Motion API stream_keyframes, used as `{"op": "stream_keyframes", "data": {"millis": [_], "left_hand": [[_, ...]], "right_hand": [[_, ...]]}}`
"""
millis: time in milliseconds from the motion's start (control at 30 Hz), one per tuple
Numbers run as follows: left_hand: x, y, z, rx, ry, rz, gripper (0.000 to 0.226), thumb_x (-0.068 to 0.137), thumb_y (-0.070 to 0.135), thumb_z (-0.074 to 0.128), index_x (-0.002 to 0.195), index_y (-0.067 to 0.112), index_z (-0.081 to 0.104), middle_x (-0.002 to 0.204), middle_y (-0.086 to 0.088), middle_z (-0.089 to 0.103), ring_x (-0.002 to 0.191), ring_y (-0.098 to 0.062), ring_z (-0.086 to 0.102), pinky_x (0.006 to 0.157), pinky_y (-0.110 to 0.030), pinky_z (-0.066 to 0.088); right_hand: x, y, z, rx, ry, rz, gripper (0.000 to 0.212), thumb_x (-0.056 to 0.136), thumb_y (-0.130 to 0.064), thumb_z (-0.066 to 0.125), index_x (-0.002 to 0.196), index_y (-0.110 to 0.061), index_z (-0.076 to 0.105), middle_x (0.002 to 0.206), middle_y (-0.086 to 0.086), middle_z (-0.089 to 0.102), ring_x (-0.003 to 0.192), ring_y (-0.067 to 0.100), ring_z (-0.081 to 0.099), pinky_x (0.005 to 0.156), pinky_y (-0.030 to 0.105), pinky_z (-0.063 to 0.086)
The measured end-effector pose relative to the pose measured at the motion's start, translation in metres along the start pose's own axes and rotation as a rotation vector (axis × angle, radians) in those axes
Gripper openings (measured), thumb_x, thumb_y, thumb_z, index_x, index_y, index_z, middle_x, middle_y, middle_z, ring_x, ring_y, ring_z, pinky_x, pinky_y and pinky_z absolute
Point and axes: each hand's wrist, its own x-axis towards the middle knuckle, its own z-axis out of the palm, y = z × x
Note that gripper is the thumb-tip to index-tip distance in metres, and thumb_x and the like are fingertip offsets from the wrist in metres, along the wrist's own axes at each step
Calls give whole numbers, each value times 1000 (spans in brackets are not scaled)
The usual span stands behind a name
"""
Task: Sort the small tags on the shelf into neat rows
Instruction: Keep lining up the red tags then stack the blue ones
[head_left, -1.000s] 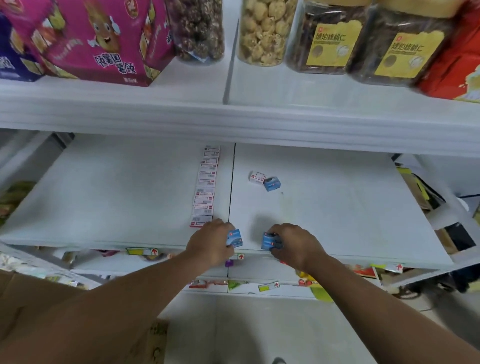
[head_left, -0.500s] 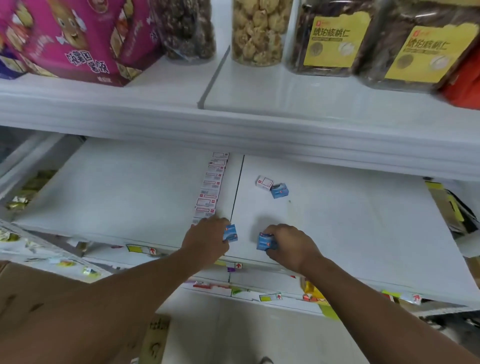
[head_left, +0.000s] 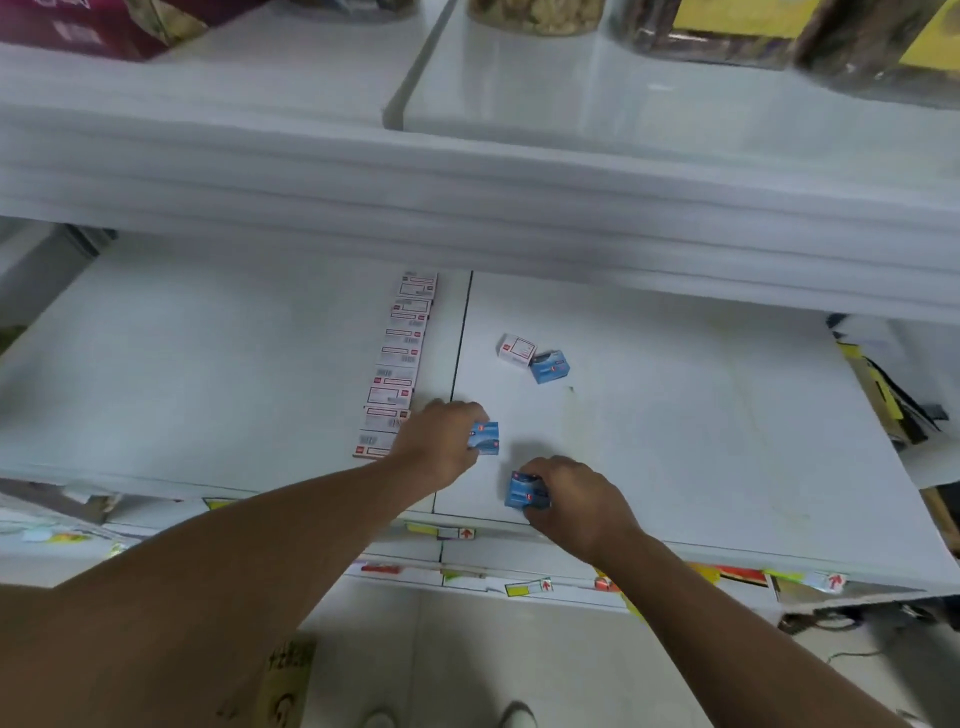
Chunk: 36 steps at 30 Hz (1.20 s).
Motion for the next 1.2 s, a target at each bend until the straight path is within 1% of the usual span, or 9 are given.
{"op": "stream_keyframes", "data": {"millis": [133,200,300,400,633,800,1000,1133,1200], "left_hand": [[5,-5,15,-29,3,21,49,93,25,73,140,33,62,130,4,67,116,-21,57,95,-39,49],[4,-5,18,-41,-6,38,60,91,25,75,148,32,56,142,4,62,123,-22,55,102,-41,49],[-13,-8,19,-80,29,21,77,90,15,76,158,30,43,158,6,48,137,-23,48,107,-43,52],[-39,-11,15,-92,102,-35,74,93,14,73,158,29,43,162,6,43,144,-22,45,111,-39,52],[-95,-18,21,-190,221,-44,57,93,10,69,146,26,56,146,7,52,133,-17,49,111,-36,50],[-111,-17,41,-272,273,-43,49,92,10,68,137,26,60,135,10,55,121,-12,52,97,-36,57],[-115,-11,54,-348,284,-108,52,90,7,67,138,25,60,135,9,56,120,-13,54,95,-34,55],[-116,-9,55,-521,298,-213,54,93,8,69,141,28,55,134,12,56,118,-10,56,93,-27,53],[-117,-3,52,-649,327,-293,51,95,6,69,138,29,56,131,11,59,115,-7,60,91,-26,55]], "right_hand": [[-3,-2,8,-6,20,16,37,90,-33,71,128,-34,66,116,-6,65,101,19,64,78,30,50],[-4,-2,11,-12,28,27,36,90,-32,70,126,-34,66,114,-5,65,99,20,64,76,31,51],[-7,-8,13,9,11,30,37,89,-30,71,126,-32,66,113,-4,64,99,20,64,80,34,55],[-8,-20,9,32,-13,16,40,89,-27,72,128,-30,65,115,-3,64,100,21,64,84,36,56],[9,-45,8,38,-19,-8,47,90,-23,72,136,-26,64,124,2,63,109,24,65,93,31,51],[20,-51,23,37,-11,-15,50,90,-21,73,139,-24,62,135,4,60,119,25,63,102,33,50],[24,-55,36,66,20,-2,54,93,-22,74,144,-24,57,144,5,55,128,23,58,113,34,47],[12,-56,37,157,82,53,57,92,-23,72,146,-24,54,140,3,54,124,22,59,104,31,51],[-1,-56,37,260,170,130,51,96,-27,71,144,-25,56,137,0,56,119,17,61,92,21,51]]}}
